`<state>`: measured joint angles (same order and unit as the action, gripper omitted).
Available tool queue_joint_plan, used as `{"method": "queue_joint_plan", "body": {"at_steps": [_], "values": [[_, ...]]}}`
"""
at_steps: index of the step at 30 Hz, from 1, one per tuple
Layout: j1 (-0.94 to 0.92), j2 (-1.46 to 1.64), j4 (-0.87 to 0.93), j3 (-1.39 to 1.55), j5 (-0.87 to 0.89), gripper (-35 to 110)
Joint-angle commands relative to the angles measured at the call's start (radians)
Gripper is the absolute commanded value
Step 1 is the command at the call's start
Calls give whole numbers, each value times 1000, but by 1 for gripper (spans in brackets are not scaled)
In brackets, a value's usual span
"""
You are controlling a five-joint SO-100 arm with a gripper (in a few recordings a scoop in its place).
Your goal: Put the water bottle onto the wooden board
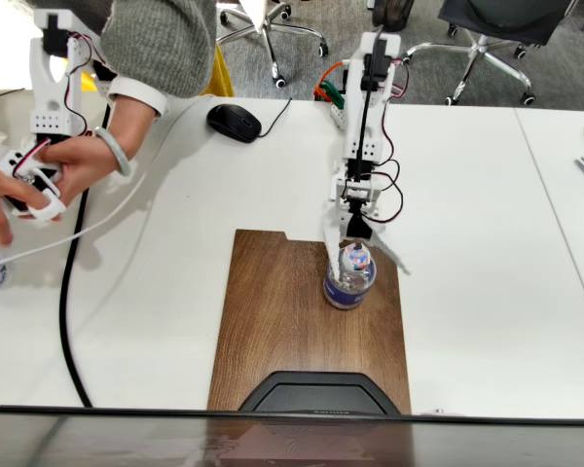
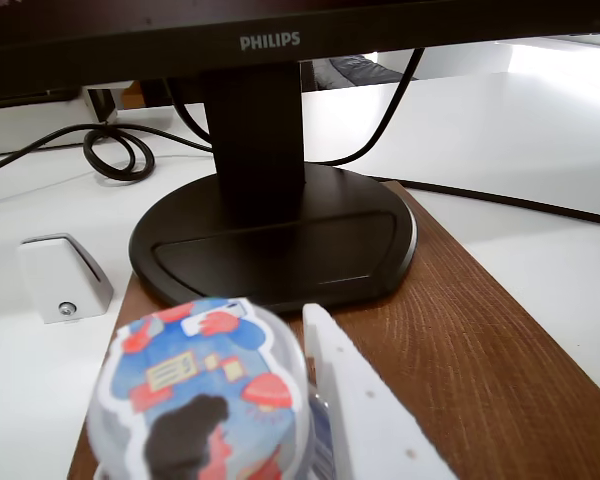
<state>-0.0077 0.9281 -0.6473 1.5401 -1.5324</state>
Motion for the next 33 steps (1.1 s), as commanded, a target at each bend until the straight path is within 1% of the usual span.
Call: {"method": "queue_joint_plan", "body": {"at_steps": [1,2,3,12,18,27,33], "values": [[-5,80,-11,14,-20,96],[-5,81,-11,15,-21,100],[-5,83,-11,15,-31,100],[-3,104,-11,21,-40,99],[-8,192,-6,103,-40,99],[-31,531,3,448,-40,99],[-35,827,17,719,-40,99]]}}
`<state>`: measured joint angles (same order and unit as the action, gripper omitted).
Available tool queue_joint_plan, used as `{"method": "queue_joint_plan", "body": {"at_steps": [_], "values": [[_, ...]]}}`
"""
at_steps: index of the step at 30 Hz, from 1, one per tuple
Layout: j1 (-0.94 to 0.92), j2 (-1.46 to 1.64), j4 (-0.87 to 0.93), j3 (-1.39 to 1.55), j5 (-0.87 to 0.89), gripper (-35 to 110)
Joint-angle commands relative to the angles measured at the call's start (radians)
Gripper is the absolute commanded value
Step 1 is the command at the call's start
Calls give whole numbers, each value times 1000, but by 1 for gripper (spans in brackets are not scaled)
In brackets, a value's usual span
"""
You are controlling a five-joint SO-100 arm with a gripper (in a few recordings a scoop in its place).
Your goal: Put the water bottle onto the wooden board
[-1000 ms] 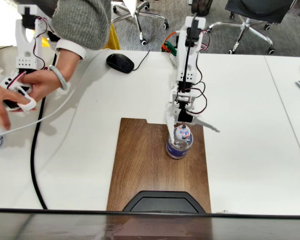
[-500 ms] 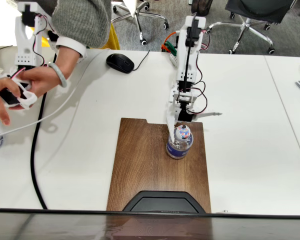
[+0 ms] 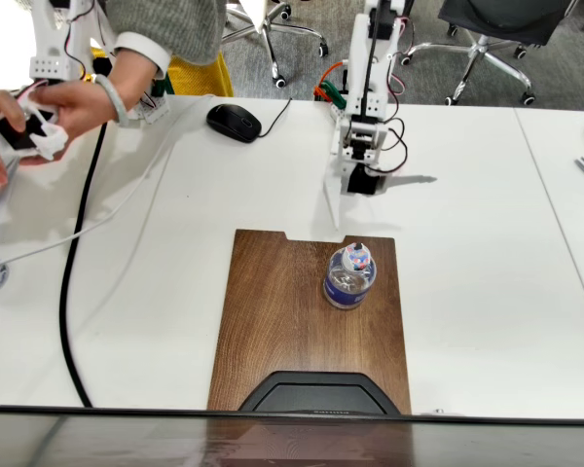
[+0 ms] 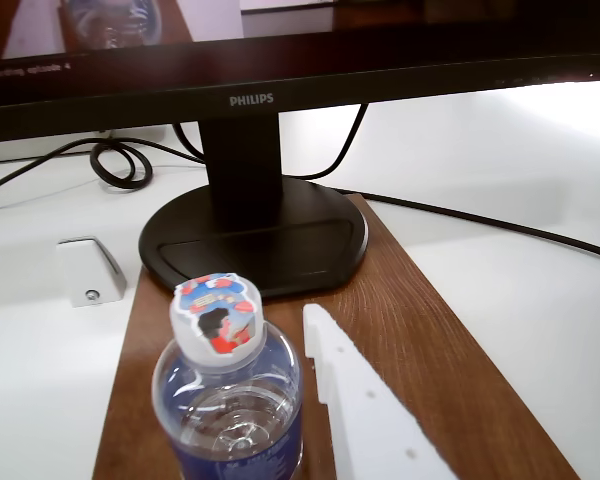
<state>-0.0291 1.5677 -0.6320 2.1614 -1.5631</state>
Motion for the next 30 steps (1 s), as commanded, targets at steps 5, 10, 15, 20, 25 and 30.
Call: {"method": "queue_joint_plan", "body": {"at_steps": [5,10,15,20,25,30], "values": [[-2,469,2,362,-26,99],[9,681,84,514,-28,99],[11,857,137,649,-64,99],[9,1066,242,756,-64,99],[14,1224,319,838,-64,99],[17,1376,393,913,-69,99]]}}
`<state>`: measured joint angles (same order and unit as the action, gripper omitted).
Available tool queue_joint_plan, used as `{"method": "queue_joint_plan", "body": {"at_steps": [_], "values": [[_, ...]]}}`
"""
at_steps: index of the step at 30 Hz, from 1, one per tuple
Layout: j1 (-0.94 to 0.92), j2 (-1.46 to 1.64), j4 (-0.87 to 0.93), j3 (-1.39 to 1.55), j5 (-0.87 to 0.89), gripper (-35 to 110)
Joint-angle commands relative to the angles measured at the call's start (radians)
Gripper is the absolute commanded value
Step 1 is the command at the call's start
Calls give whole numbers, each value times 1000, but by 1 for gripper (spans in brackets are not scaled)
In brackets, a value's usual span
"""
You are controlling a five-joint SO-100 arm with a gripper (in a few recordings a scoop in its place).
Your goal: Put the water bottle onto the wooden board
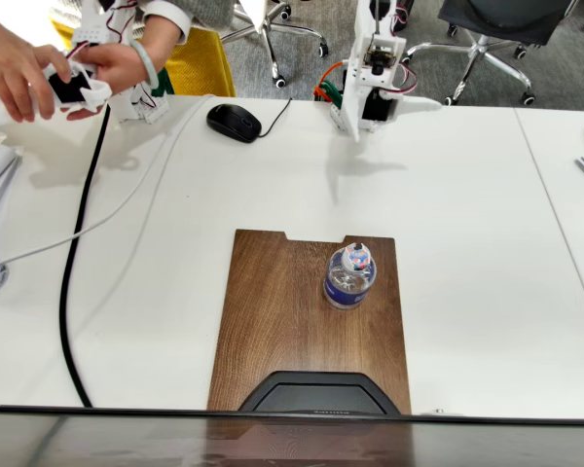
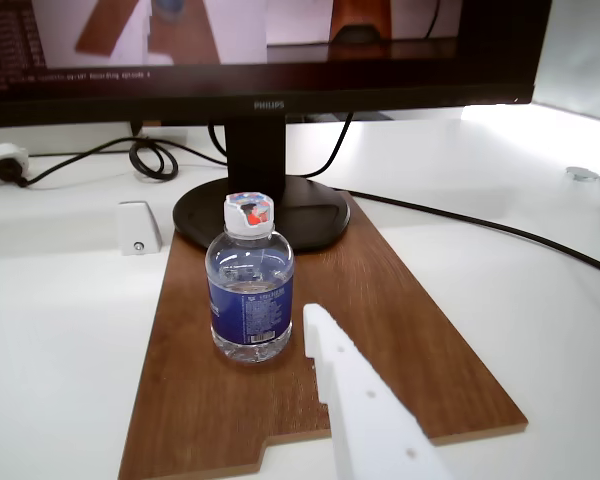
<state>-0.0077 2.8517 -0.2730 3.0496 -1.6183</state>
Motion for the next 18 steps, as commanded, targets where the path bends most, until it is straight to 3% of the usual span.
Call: {"method": "queue_joint_plan", "body": {"at_steps": [1,12,18], "values": [[-5,124,55,38,-15,99],[-8,446,364,54,5,99],[8,446,242,54,5,99]]}}
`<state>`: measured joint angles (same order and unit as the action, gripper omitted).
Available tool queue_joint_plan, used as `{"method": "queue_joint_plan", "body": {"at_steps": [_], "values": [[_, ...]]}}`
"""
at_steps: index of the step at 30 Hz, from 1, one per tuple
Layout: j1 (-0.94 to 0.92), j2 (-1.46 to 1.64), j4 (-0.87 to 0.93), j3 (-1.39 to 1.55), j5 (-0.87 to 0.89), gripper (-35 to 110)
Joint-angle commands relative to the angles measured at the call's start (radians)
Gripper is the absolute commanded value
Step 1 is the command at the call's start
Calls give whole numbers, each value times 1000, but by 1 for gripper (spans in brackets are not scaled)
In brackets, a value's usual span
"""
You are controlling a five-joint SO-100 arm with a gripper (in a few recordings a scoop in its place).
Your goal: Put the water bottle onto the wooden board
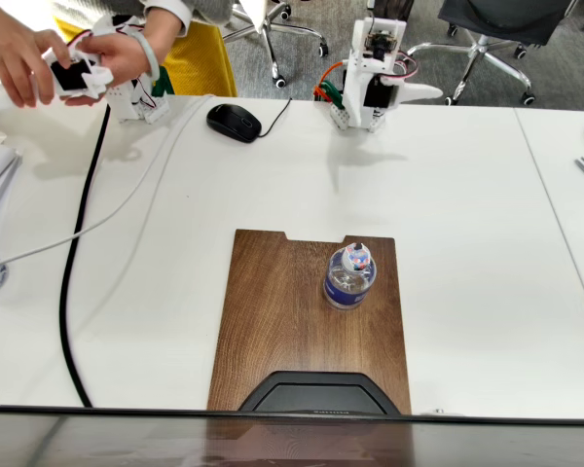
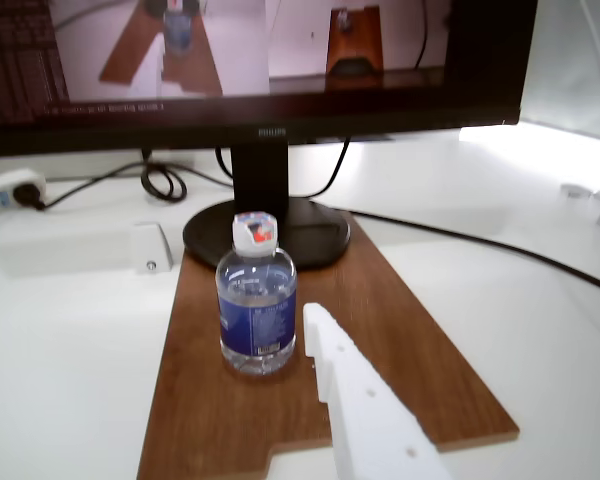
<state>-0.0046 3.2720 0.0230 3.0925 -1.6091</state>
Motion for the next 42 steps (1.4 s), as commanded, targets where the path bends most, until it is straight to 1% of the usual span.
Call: {"method": "queue_joint_plan", "body": {"at_steps": [1,5,8,10,13,15,17,19,26,30,36,42], "values": [[9,26,-74,11,-23,99],[31,26,-138,11,-187,99],[31,26,-219,11,-192,99],[32,26,-230,2,-192,99],[60,26,-163,-31,-167,99],[71,26,-100,-41,-57,99],[72,26,-51,-46,-18,99],[72,26,-49,-58,31,99],[77,26,37,-124,3,99],[74,26,48,-152,-17,99],[52,26,104,-163,-161,99],[77,26,112,-163,-132,99]]}}
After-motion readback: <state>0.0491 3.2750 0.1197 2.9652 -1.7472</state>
